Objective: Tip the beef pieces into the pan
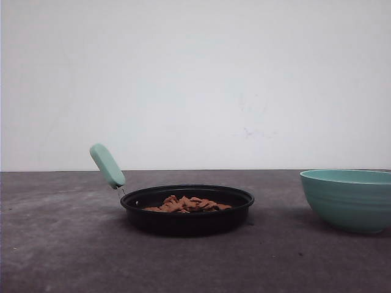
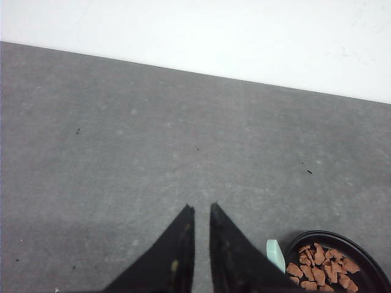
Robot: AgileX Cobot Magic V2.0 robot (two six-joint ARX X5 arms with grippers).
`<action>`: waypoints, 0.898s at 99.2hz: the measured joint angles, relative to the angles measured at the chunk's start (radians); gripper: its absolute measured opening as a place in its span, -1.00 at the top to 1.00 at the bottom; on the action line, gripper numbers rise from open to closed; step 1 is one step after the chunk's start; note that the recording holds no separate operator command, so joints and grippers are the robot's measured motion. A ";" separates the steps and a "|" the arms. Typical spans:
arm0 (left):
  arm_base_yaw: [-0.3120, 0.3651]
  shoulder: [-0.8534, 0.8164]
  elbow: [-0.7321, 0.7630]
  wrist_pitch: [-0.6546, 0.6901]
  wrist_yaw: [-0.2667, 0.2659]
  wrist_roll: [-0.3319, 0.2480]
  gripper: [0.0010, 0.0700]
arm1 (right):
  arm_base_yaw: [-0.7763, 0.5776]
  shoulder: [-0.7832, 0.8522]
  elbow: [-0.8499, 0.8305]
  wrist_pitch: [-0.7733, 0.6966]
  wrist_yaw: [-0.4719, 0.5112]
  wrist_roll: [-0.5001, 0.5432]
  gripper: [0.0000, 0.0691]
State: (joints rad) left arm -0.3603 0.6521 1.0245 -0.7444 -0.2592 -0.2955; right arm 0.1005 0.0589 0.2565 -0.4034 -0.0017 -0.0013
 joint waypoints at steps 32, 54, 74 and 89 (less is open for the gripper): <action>0.000 -0.001 0.000 0.001 0.000 0.000 0.98 | -0.038 -0.056 -0.182 0.043 -0.129 0.027 0.97; 0.000 -0.003 0.000 0.000 0.000 0.000 0.98 | -0.038 -0.055 -0.182 0.051 -0.130 0.023 0.97; 0.000 -0.003 0.000 0.000 0.000 0.000 0.98 | -0.038 -0.055 -0.182 0.057 -0.130 0.023 0.97; 0.000 -0.003 0.000 0.000 0.000 0.000 0.98 | -0.038 -0.055 -0.182 0.058 -0.130 0.023 0.97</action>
State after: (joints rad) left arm -0.3603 0.6487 1.0245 -0.7441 -0.2592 -0.2951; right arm 0.0624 0.0036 0.0742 -0.3458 -0.1314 0.0219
